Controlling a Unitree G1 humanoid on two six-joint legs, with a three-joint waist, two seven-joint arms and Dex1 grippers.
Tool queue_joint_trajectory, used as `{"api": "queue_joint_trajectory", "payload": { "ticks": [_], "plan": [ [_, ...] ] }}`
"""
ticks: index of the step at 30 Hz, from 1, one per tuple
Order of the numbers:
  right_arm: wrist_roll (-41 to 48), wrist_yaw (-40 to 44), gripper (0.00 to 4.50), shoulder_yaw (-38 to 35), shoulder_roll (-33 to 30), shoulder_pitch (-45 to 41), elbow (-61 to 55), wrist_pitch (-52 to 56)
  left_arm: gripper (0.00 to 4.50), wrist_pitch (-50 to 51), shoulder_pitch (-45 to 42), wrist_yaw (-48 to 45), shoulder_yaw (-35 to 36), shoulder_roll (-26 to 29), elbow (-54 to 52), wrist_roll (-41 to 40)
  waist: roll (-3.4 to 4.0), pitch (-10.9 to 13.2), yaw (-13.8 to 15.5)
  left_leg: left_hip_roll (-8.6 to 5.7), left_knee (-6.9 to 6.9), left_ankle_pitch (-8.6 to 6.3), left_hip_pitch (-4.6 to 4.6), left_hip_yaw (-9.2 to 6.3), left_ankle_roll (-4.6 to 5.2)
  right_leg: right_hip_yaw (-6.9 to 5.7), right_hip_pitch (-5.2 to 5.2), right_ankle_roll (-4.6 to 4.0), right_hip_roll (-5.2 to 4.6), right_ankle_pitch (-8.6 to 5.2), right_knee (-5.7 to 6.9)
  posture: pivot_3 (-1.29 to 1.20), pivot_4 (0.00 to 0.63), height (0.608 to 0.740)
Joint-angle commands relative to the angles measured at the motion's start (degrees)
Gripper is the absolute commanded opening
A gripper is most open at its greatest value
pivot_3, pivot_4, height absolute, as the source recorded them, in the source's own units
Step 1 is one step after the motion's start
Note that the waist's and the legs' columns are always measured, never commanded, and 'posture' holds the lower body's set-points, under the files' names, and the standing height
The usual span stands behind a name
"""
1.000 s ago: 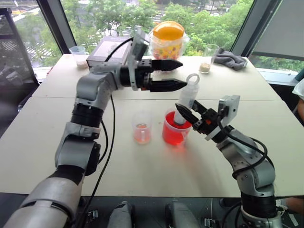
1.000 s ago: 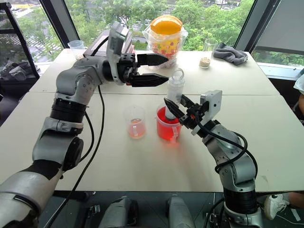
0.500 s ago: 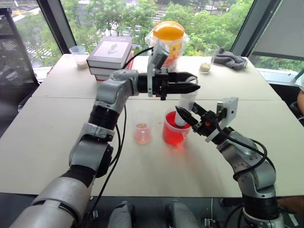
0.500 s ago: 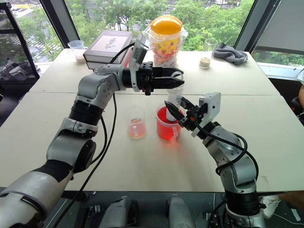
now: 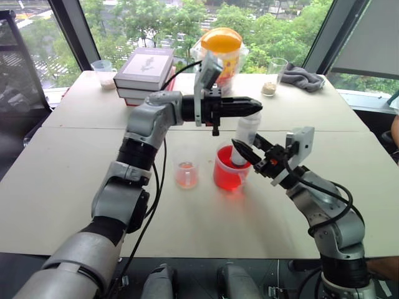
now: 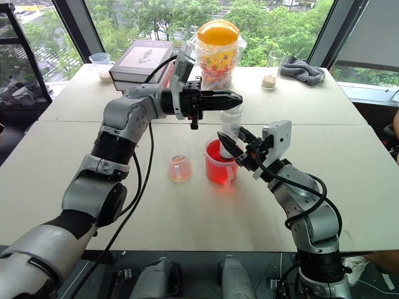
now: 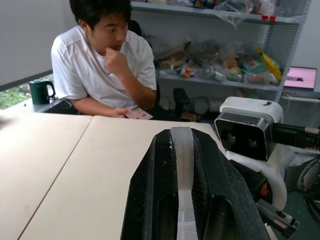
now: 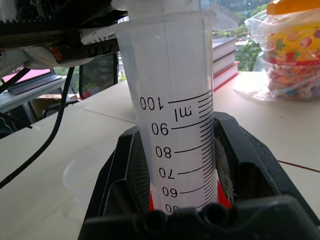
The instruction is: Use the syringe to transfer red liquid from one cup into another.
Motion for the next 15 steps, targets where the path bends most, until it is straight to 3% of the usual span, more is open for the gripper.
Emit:
{"api": "queue_joint_trajectory", "payload": {
  "ticks": [1,15],
  "plan": [
    [0.64,1.00,1.41,1.28,-0.14,-0.13,-0.01,0.35,0.04,-1.23,-4.48,2.05,3.87,0.23,-2.20,-1.89,0.00,0.00,0.01,0.00,0.00,0.00,0.00,0.00,0.00,0.00,0.00,0.00,0.00,0.00,0.00,0.00,0.150,0.740],
    [0.54,2.60,1.41,3.29,0.29,-0.53,3.63,-0.59,0.04,-3.72,-7.20,5.22,6.22,1.16,0.33,-1.72,0.00,0.00,0.00,0.00,0.00,0.00,0.00,0.00,0.00,0.00,0.00,0.00,0.00,0.00,0.00,0.00,0.150,0.740]
  ]
}}
